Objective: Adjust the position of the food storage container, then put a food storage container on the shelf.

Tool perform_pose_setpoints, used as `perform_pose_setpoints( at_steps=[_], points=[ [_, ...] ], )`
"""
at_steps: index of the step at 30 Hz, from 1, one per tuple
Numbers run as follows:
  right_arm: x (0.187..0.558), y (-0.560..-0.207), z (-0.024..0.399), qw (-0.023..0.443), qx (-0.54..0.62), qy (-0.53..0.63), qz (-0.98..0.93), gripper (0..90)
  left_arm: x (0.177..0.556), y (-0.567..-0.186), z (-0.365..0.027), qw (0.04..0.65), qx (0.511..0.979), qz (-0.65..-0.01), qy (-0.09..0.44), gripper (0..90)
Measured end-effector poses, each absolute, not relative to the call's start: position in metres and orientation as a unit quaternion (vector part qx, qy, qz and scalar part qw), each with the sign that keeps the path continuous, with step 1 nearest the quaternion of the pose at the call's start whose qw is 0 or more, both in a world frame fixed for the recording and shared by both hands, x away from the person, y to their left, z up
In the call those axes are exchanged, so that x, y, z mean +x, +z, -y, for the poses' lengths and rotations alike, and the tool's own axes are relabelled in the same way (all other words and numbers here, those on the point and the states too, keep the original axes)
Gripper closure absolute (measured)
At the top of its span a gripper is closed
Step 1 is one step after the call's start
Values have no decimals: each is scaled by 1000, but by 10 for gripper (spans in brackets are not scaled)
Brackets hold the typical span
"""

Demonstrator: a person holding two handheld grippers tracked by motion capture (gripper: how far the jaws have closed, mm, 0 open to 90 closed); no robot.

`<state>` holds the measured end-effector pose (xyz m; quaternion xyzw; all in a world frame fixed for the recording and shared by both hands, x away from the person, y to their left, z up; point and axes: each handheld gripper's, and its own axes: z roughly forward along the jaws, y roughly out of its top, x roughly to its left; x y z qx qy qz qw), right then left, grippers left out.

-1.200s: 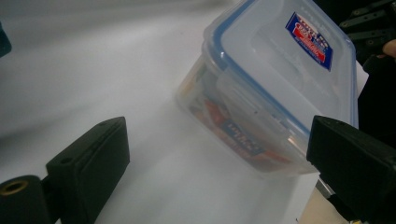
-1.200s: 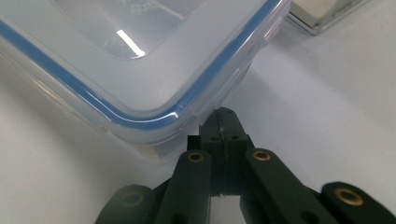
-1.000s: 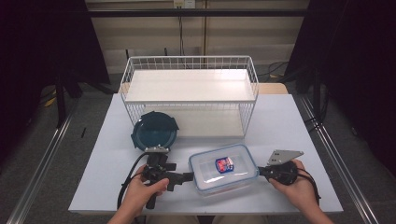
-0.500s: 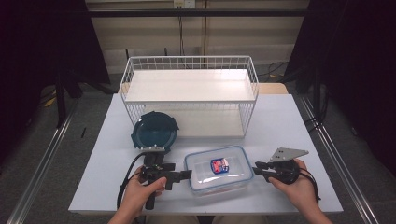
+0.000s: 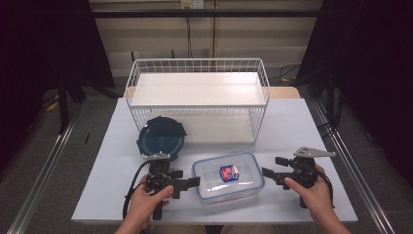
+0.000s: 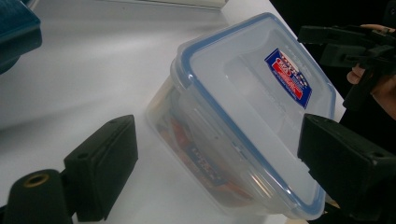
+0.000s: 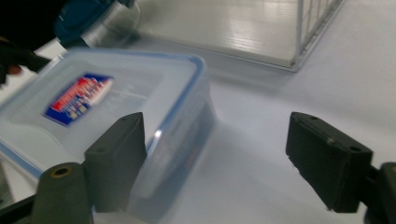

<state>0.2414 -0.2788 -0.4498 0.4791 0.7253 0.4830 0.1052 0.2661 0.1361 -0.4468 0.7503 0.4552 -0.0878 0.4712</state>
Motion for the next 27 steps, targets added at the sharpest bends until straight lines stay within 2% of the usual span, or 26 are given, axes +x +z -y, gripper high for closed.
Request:
perform_pose_setpoints(
  at_steps=[4, 12, 17, 19, 23, 25, 27],
  points=[
    [243, -450, 274, 71, 482, 516, -705, 161, 264, -446, -136, 475, 746, -458, -90, 170],
    [246, -455, 268, 34, 496, 545, -675, 139, 260, -448, -135, 481, 741, -459, -90, 167],
    [246, -458, 264, 13, 500, 568, -653, 183, 258, -452, -134, 490, 732, -465, -89, 203],
    [245, -459, 263, 8, 503, 572, -648, 242, 256, -452, -132, 486, 739, -459, -81, 209],
    [244, -460, 263, 0, 509, 574, -642, 256, 255, -451, -133, 482, 738, -465, -81, 223],
    [243, -462, 262, -12, 510, 582, -634, 311, 255, -452, -133, 486, 734, -467, -85, 242],
    [243, -464, 262, -10, 516, 580, -630, 311, 256, -453, -133, 480, 738, -465, -94, 247]
  ],
)
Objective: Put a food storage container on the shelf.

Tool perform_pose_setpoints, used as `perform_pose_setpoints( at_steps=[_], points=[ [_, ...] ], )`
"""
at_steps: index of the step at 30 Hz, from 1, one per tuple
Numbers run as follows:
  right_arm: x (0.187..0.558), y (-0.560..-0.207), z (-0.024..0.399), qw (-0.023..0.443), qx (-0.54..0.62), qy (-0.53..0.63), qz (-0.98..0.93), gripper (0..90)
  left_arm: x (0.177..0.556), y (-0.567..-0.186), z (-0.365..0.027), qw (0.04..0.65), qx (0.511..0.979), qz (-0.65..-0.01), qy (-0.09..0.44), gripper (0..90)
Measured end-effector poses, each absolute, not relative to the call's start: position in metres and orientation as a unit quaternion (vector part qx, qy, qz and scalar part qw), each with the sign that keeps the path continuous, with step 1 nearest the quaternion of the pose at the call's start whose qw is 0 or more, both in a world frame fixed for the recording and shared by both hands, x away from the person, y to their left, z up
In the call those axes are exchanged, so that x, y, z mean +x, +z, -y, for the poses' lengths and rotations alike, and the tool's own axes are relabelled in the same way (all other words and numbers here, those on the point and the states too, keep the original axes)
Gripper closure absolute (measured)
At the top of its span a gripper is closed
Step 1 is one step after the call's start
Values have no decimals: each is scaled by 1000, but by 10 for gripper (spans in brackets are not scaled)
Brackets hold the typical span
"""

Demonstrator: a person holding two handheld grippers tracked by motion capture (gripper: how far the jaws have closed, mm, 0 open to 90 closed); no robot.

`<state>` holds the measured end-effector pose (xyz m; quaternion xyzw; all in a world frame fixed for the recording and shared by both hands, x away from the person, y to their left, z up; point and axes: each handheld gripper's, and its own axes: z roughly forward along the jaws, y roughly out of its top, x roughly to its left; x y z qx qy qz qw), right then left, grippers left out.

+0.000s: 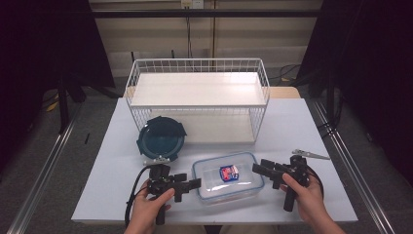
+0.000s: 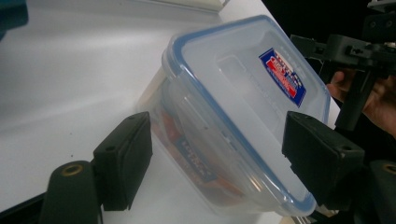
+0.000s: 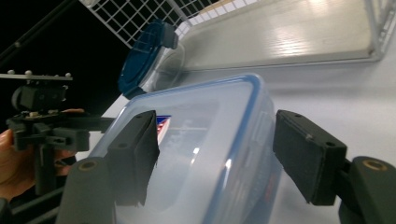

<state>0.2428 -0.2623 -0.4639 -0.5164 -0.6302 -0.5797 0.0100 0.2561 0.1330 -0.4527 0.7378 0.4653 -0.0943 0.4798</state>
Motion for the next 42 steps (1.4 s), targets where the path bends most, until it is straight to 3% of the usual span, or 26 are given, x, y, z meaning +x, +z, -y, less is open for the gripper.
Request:
perform_pose_setpoints(
  at_steps=[21, 34, 42],
  points=[
    [237, -478, 258, 17, -530, -556, 640, 301, 254, -461, -127, 483, 733, -466, -112, 278],
    [236, -482, 254, 39, -529, -567, 630, 303, 250, -472, -127, 512, 693, -484, -152, 346],
    [232, -482, 255, 47, -567, -566, 596, 380, 243, -475, -125, 524, 659, -519, -150, 374]
  ],
)
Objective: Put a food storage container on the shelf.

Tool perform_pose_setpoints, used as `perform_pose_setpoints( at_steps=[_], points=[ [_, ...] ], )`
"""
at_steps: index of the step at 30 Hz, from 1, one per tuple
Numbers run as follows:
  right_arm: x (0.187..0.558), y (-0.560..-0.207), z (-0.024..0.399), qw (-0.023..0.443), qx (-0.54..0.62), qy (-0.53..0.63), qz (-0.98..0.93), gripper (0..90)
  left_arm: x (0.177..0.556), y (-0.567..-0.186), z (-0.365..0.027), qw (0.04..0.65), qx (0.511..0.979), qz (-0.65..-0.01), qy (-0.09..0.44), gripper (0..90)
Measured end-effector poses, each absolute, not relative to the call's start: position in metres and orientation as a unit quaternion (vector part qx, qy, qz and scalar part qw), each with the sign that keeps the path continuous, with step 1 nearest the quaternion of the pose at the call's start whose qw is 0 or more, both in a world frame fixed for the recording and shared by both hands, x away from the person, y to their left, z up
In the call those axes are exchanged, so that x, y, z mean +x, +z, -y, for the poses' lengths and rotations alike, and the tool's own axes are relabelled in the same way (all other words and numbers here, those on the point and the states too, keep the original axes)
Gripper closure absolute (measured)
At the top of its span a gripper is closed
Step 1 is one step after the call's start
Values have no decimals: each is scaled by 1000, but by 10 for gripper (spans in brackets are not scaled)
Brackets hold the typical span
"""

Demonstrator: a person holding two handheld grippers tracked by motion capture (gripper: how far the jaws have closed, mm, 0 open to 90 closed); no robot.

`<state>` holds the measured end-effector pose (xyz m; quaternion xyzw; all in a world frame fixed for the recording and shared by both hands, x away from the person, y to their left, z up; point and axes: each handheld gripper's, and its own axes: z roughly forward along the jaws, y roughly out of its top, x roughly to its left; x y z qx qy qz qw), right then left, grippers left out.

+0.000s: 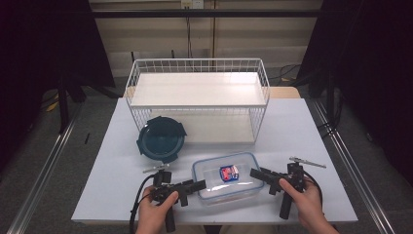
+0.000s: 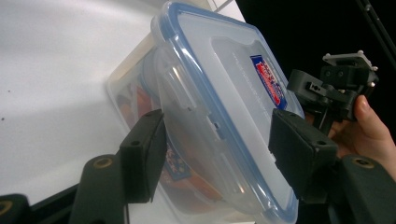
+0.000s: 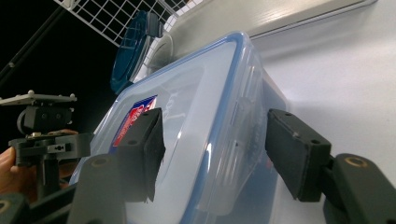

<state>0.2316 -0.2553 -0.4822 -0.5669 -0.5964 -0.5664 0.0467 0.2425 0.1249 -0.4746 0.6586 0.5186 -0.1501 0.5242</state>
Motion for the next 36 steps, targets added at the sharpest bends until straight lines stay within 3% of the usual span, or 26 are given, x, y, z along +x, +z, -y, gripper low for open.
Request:
perform_pose_setpoints(
  at_steps=[11, 19, 27, 32, 33, 36],
  points=[
    [231, -485, 257, 68, -606, -570, 551, 448, 246, -471, -123, 506, 649, -544, -163, 386],
    [233, -481, 255, 58, -616, -582, 528, 474, 254, -470, -122, 508, 635, -559, -163, 408],
    [230, -485, 261, 74, -627, -576, 518, 483, 257, -472, -120, 520, 610, -574, -167, 470],
    [229, -484, 267, 62, -623, -574, 528, 537, 254, -475, -121, 517, 617, -567, -173, 433],
    [228, -482, 270, 58, -619, -580, 527, 660, 252, -477, -121, 518, 607, -574, -184, 427],
    [227, -481, 271, 61, -614, -577, 535, 617, 250, -477, -121, 516, 610, -572, -186, 418]
  ],
)
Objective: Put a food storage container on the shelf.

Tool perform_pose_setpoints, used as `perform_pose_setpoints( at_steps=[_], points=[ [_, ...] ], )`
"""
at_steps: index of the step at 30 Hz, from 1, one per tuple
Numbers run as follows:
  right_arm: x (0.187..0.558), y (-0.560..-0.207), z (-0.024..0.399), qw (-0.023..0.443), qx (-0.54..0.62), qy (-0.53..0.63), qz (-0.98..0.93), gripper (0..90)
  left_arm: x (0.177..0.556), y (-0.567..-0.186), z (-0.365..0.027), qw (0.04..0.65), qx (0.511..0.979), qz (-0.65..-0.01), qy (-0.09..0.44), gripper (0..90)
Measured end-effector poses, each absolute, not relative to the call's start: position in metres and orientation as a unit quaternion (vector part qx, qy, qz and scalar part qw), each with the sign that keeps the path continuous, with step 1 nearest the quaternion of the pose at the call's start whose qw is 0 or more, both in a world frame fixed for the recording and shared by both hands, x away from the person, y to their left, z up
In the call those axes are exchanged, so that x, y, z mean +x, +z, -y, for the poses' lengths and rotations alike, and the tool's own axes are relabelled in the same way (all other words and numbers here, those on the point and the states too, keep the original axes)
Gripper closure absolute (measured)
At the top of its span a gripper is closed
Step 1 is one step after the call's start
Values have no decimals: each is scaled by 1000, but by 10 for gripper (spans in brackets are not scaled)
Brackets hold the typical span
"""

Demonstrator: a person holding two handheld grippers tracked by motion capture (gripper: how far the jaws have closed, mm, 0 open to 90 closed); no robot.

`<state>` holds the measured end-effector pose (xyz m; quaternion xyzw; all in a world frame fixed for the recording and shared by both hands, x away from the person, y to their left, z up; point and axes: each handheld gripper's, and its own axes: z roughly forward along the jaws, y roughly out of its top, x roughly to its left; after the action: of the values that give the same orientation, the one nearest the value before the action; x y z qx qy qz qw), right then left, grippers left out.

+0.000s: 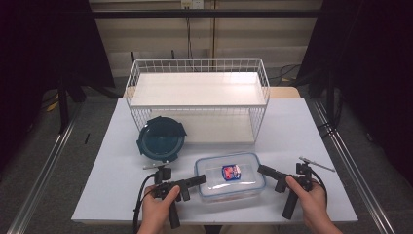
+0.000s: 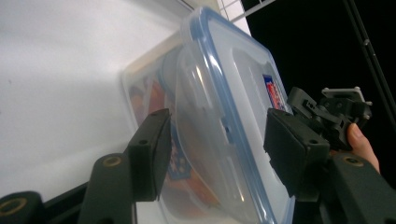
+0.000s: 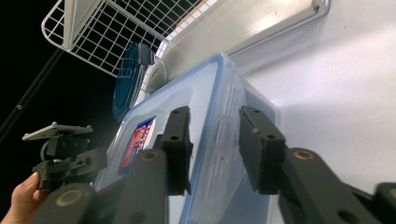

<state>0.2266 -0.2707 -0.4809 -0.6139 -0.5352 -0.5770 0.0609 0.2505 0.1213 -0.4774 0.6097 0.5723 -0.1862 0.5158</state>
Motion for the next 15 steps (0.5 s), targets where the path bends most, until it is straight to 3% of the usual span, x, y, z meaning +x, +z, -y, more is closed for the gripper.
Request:
perform_pose_setpoints(
  at_steps=[3, 6, 8, 9, 12, 15],
  points=[
    [226, -484, 271, 71, -623, -572, 529, 521, 249, -482, -120, 513, 621, -562, -186, 330],
    [227, -485, 271, 81, -623, -571, 528, 507, 247, -484, -116, 512, 612, -567, -206, 272],
    [227, -485, 270, 79, -623, -569, 531, 480, 250, -486, -117, 512, 639, -546, -180, 248],
    [226, -486, 267, 91, -625, -563, 533, 457, 249, -484, -114, 510, 618, -564, -199, 244],
    [226, -486, 267, 98, -628, -566, 524, 485, 249, -484, -116, 511, 624, -560, -189, 257],
    [225, -487, 266, 104, -640, -568, 507, 494, 247, -480, -117, 517, 608, -574, -183, 327]
  ],
)
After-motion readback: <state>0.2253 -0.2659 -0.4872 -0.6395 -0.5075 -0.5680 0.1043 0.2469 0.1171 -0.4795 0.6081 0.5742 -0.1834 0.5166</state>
